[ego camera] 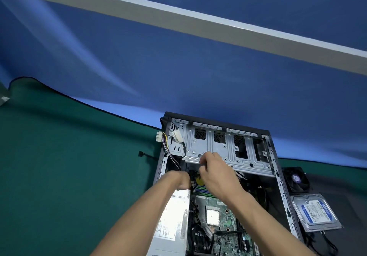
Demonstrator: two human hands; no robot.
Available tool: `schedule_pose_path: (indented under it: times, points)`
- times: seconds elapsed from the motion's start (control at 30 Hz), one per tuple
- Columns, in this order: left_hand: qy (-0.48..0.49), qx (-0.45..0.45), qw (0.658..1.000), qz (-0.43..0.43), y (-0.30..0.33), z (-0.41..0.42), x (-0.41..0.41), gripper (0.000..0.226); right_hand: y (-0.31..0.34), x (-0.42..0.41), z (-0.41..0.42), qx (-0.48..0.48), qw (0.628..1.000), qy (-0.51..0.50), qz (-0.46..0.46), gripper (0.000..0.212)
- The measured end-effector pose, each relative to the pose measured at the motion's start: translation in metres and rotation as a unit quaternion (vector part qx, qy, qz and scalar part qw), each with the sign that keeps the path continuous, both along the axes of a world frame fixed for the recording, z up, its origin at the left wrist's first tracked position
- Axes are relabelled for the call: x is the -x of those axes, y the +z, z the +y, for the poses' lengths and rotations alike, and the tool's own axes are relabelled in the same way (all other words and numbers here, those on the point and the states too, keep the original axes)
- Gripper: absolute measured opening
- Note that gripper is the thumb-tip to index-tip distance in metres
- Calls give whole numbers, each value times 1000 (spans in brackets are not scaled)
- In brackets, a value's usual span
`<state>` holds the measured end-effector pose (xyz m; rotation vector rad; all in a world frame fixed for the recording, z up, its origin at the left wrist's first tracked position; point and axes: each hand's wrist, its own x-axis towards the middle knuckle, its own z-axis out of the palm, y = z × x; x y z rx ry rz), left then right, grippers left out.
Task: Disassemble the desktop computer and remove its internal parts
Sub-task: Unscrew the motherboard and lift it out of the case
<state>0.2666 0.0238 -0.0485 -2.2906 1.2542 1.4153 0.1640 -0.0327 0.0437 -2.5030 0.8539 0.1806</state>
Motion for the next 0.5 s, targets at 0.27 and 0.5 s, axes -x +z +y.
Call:
schedule_pose_path:
  times: [0.27, 0.5]
  points:
    - [42, 13, 999, -11, -1, 1, 2, 23, -3, 4, 5, 53, 998, -25, 1, 16]
    - [63, 29, 998, -8, -7, -1, 1, 7, -2, 4, 6, 75, 997, -11, 7, 21]
